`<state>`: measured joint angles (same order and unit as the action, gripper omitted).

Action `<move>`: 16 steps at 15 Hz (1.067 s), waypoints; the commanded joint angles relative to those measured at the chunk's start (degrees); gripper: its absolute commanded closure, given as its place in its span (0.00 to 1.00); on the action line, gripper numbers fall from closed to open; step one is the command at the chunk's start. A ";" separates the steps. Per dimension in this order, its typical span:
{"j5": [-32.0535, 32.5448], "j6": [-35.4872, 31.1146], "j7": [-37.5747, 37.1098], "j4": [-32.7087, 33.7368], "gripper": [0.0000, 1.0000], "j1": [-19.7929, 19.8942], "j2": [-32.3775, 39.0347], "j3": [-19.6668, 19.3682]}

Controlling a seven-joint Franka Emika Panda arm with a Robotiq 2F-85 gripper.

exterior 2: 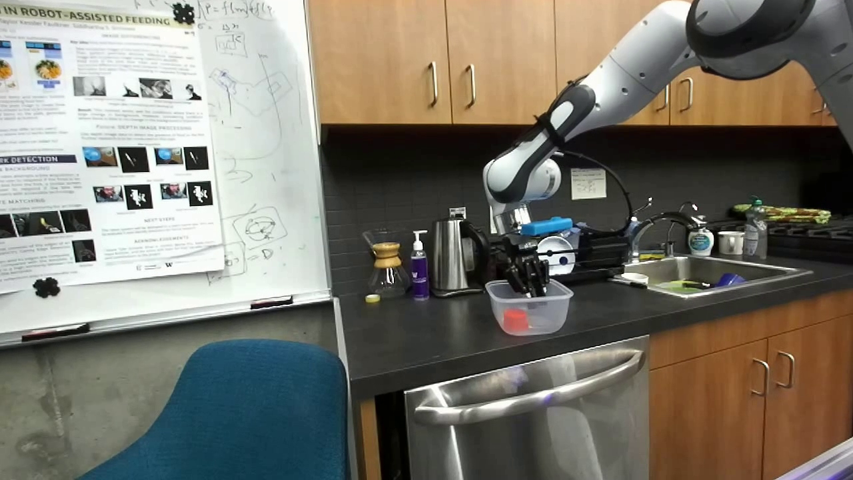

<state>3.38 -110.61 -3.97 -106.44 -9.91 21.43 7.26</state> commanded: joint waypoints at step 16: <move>1.23 -0.36 1.48 1.41 0.00 -1.80 0.78 1.27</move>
<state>4.37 -110.72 -3.48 -105.83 -11.67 21.06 8.68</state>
